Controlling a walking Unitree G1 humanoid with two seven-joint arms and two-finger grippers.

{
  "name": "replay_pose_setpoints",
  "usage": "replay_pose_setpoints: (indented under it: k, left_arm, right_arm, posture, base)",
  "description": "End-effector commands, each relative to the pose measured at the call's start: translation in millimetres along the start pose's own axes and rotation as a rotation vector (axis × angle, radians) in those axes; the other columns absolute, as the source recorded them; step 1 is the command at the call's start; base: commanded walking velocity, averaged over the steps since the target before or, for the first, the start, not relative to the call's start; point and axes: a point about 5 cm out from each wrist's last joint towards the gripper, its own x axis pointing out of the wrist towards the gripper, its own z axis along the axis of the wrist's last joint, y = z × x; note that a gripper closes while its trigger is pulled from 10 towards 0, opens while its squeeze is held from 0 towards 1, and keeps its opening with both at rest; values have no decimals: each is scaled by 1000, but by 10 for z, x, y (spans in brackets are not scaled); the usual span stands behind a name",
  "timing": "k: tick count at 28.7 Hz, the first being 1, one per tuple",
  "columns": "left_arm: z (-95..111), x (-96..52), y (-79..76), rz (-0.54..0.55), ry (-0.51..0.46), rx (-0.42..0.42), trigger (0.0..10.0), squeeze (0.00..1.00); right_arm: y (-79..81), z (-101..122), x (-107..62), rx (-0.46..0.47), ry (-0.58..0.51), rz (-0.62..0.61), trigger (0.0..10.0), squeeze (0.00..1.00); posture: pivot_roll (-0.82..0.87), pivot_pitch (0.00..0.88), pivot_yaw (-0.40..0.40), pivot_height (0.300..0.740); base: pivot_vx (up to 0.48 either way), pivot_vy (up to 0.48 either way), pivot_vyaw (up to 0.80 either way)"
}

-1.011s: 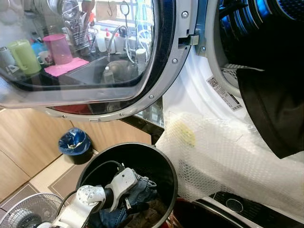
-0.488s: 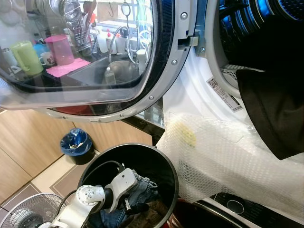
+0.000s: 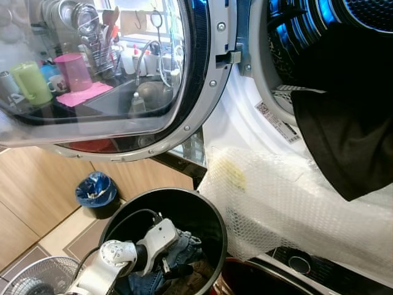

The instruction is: Clothes washing

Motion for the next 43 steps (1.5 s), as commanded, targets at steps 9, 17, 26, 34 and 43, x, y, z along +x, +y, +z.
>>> replay_pose_setpoints:
  k: [9,17,26,34,43]
  left_arm:
    - [1,2,29,29,12,21,10000,0]
    - [-42,13,-49,-19,32,17,10000,0]
    - [-39,7,-24,-8,33,15,10000,0]
    - [-61,-17,-29,-19,44,10,10000,0]
    - [-57,-18,-27,-27,46,13,10000,0]
  right_arm:
    - [431,286,344,-73,-167,-16,10000,0]
    - [-49,-201,66,-404,46,-220,10000,0]
    - [-138,-132,-251,-255,35,-200,10000,0]
    - [-64,-126,-701,-251,66,40,10000,0]
    - [-231,-161,-956,-355,144,49,10000,0]
  posture:
    - [-12,102,116,740]
    - [-16,107,118,740]
    - [-3,99,107,740]
    - [-8,97,108,740]
    - [-13,106,112,740]
  base:
    - [0,0,0]
    - [0,0,0]
    - [0,0,0]
    - [0,0,0]
    - [0,0,0]
